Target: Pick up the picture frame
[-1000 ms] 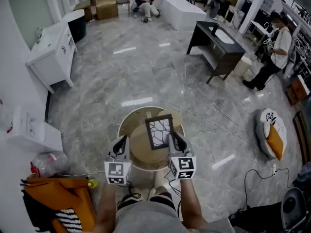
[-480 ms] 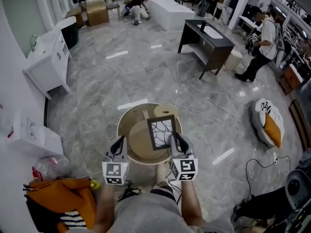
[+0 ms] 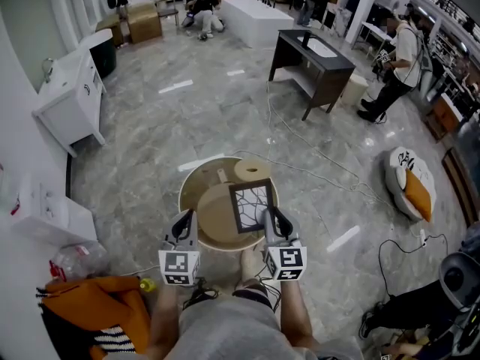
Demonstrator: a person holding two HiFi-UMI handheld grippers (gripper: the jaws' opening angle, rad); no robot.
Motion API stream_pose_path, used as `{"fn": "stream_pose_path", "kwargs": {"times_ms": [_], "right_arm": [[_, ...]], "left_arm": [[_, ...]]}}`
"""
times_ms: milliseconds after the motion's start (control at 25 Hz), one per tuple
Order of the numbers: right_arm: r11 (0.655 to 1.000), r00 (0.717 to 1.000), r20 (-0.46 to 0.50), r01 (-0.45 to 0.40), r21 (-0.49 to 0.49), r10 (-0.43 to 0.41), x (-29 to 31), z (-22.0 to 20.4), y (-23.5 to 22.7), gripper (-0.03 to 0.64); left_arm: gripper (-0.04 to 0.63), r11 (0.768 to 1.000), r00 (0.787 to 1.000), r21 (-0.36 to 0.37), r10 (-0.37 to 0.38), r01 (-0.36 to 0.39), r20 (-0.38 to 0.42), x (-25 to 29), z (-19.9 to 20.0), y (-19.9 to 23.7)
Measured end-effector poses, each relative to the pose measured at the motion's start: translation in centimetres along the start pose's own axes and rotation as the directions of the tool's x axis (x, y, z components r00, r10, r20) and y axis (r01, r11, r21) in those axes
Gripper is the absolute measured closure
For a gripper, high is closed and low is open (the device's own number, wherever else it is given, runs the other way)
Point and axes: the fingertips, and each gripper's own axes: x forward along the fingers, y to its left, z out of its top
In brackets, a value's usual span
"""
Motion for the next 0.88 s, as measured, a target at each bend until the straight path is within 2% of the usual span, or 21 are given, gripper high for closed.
{"fn": "stream_pose_path", "kwargs": {"times_ms": [880], "right_arm": [[1.0, 1.0, -0.004, -0.009, -0.003, 0.009, 0.44, -0.51, -0.66, 0.552]], "left_arm": [[0.578, 1.0, 1.0, 0.006, -0.013, 0.013, -0.022, 0.88, -0.65, -0.93]]}}
